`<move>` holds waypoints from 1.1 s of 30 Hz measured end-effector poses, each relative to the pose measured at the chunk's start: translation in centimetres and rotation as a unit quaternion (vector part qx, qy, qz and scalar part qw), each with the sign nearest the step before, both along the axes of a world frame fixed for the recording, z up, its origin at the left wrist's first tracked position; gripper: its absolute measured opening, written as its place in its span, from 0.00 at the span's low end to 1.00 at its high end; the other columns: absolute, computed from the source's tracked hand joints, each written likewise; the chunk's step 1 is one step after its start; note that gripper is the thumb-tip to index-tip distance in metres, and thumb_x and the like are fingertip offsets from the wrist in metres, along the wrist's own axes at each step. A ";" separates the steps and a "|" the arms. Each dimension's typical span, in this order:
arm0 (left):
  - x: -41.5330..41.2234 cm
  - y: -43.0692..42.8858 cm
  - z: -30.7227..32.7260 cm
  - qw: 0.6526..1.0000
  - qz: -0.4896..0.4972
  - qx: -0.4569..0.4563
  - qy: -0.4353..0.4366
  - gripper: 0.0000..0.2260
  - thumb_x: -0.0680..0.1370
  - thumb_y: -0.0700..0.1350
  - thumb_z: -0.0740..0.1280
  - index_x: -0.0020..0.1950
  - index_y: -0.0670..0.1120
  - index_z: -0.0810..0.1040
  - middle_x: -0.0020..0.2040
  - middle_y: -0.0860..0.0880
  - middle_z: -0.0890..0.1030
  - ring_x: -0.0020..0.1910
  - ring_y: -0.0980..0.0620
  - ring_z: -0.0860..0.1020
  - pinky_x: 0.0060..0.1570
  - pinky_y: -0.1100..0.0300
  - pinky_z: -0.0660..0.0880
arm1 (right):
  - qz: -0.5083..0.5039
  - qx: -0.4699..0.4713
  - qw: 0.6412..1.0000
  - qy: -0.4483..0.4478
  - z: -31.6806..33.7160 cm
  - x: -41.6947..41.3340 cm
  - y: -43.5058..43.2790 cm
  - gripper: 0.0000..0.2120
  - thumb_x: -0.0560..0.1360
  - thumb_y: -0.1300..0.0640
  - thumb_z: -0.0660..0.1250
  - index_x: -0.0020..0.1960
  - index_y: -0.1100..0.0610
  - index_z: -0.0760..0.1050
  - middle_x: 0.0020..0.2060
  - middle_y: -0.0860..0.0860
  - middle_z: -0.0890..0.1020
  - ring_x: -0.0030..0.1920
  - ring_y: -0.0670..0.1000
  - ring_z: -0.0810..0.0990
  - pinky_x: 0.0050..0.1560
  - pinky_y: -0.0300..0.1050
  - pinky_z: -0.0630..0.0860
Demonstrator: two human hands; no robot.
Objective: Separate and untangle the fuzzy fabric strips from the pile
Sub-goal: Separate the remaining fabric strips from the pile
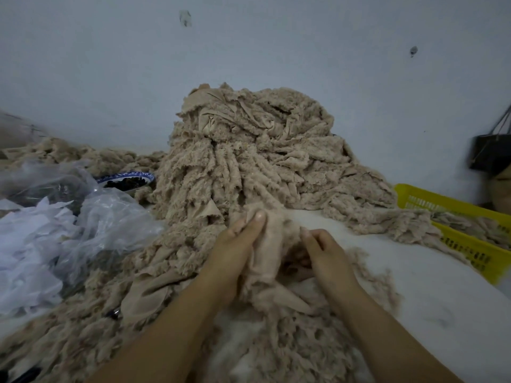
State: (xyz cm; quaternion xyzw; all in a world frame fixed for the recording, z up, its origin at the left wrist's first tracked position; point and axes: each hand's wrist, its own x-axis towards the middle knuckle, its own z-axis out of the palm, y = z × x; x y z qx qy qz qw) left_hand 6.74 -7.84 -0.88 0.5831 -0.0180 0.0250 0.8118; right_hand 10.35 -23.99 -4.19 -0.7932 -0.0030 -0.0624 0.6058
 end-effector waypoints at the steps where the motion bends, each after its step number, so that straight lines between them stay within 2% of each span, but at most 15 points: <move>1: 0.2 0.3 -0.1 0.999 0.002 -0.038 0.017 0.21 0.70 0.57 0.70 0.57 0.45 0.84 0.51 0.45 0.86 0.50 0.49 0.85 0.42 0.61 0.81 | 0.020 0.005 1.000 -0.004 0.4 -0.5 0.1 0.15 0.81 0.42 0.59 0.54 0.50 0.78 0.51 0.48 0.82 0.50 0.49 0.82 0.51 0.52 0.80; 4: 0.5 0.9 0.1 0.988 -0.026 -0.148 0.032 0.24 0.75 0.56 0.66 0.65 0.42 0.78 0.57 0.41 0.84 0.55 0.46 0.84 0.49 0.56 0.82 | 0.101 0.058 0.992 -0.038 1.4 -2.4 0.9 0.24 0.75 0.31 0.55 0.59 0.44 0.78 0.57 0.44 0.82 0.58 0.45 0.80 0.58 0.47 0.77; 6: 0.6 1.3 0.2 0.980 -0.040 -0.193 0.034 0.25 0.76 0.56 0.65 0.66 0.41 0.77 0.59 0.41 0.83 0.58 0.45 0.83 0.53 0.54 0.81 | 0.188 0.052 0.980 -0.042 1.5 -3.5 1.9 0.27 0.70 0.25 0.56 0.61 0.37 0.76 0.58 0.37 0.81 0.59 0.38 0.78 0.58 0.37 0.75; 8: 0.7 1.6 0.1 0.974 -0.046 -0.220 0.033 0.25 0.77 0.58 0.64 0.66 0.42 0.78 0.60 0.40 0.83 0.58 0.44 0.83 0.52 0.52 0.82 | 0.252 0.016 0.967 -0.021 1.2 -3.9 2.8 0.20 0.70 0.29 0.61 0.60 0.32 0.74 0.56 0.32 0.80 0.56 0.32 0.77 0.52 0.28 0.74; 12: 0.9 2.2 0.3 0.956 -0.055 -0.285 0.040 0.24 0.79 0.59 0.61 0.58 0.41 0.84 0.58 0.39 0.83 0.54 0.43 0.84 0.44 0.51 0.83 | 0.287 -0.075 0.955 -0.019 0.2 -3.4 3.6 0.19 0.77 0.41 0.65 0.67 0.38 0.69 0.59 0.34 0.78 0.58 0.31 0.75 0.54 0.25 0.71; 15: 1.3 2.7 0.2 0.950 -0.036 -0.307 0.035 0.25 0.81 0.60 0.58 0.59 0.41 0.83 0.59 0.39 0.83 0.56 0.43 0.83 0.49 0.49 0.82 | 0.245 -0.145 0.957 -0.052 0.3 -3.1 2.6 0.05 0.81 0.49 0.62 0.52 0.41 0.76 0.44 0.44 0.81 0.41 0.38 0.78 0.39 0.30 0.71; 17: 1.9 3.3 0.2 0.943 -0.003 -0.332 0.023 0.25 0.83 0.59 0.55 0.62 0.40 0.78 0.58 0.40 0.84 0.55 0.45 0.84 0.51 0.50 0.80 | 0.195 -0.092 0.976 -0.033 1.0 -2.9 1.6 0.12 0.81 0.52 0.62 0.44 0.37 0.77 0.37 0.42 0.81 0.34 0.36 0.77 0.33 0.29 0.70; 19: 2.3 4.0 0.1 0.928 0.021 -0.372 0.006 0.22 0.84 0.55 0.54 0.62 0.40 0.76 0.53 0.41 0.85 0.50 0.48 0.85 0.45 0.54 0.82 | 0.142 0.049 0.988 0.016 1.8 -2.6 0.5 0.16 0.81 0.53 0.63 0.41 0.35 0.80 0.37 0.37 0.83 0.35 0.36 0.81 0.35 0.32 0.75; 21: 2.6 4.4 -0.1 0.926 0.037 -0.377 0.013 0.20 0.85 0.52 0.55 0.66 0.40 0.75 0.53 0.41 0.85 0.52 0.47 0.84 0.50 0.54 0.81 | 0.121 0.221 0.966 0.063 2.3 -2.0 -0.5 0.10 0.80 0.55 0.64 0.46 0.45 0.83 0.42 0.47 0.86 0.38 0.46 0.84 0.34 0.41 0.78; 23: 2.8 4.1 -0.4 0.946 0.045 -0.319 0.039 0.19 0.85 0.51 0.56 0.71 0.42 0.73 0.61 0.40 0.82 0.60 0.44 0.81 0.62 0.46 0.76 | 0.140 0.393 0.902 0.108 2.5 -1.5 -1.1 0.07 0.76 0.59 0.66 0.51 0.54 0.82 0.39 0.55 0.83 0.31 0.50 0.79 0.27 0.42 0.76; 26: 2.1 2.9 -0.6 0.989 0.056 -0.136 0.008 0.19 0.81 0.56 0.61 0.66 0.47 0.77 0.61 0.43 0.82 0.58 0.45 0.82 0.54 0.46 0.80 | 0.180 0.538 0.816 0.110 2.8 -1.5 -1.3 0.09 0.72 0.62 0.66 0.51 0.58 0.79 0.38 0.54 0.78 0.26 0.46 0.72 0.21 0.38 0.70; 28: 1.2 2.3 -0.5 0.996 0.045 0.055 -0.052 0.23 0.74 0.69 0.64 0.62 0.57 0.79 0.59 0.50 0.83 0.55 0.50 0.83 0.51 0.50 0.81 | 0.196 0.533 0.816 0.105 3.0 -1.5 -1.2 0.09 0.74 0.60 0.65 0.54 0.57 0.78 0.39 0.54 0.82 0.26 0.47 0.74 0.21 0.37 0.71; 30: 0.6 1.8 -0.5 0.971 0.022 0.222 -0.085 0.22 0.66 0.74 0.67 0.57 0.70 0.76 0.58 0.63 0.79 0.54 0.61 0.80 0.50 0.61 0.81 | 0.197 0.516 0.827 0.104 2.9 -1.5 -1.1 0.09 0.80 0.60 0.60 0.57 0.56 0.77 0.41 0.56 0.84 0.26 0.47 0.76 0.21 0.38 0.71; 32: 0.7 1.2 -1.2 0.928 0.003 0.358 -0.103 0.19 0.68 0.68 0.71 0.58 0.70 0.74 0.54 0.66 0.77 0.51 0.67 0.77 0.44 0.73 0.75 | 0.206 0.514 0.826 0.108 2.8 -1.4 -1.0 0.11 0.80 0.60 0.59 0.58 0.57 0.78 0.42 0.57 0.84 0.25 0.46 0.73 0.20 0.37 0.70; 33: 0.9 1.1 -1.7 0.899 0.020 0.422 -0.118 0.16 0.72 0.62 0.72 0.58 0.62 0.75 0.52 0.62 0.76 0.50 0.65 0.76 0.41 0.74 0.71 | 0.216 0.517 0.822 0.106 2.7 -1.4 -1.0 0.11 0.79 0.61 0.61 0.57 0.58 0.79 0.42 0.57 0.83 0.24 0.46 0.72 0.19 0.36 0.68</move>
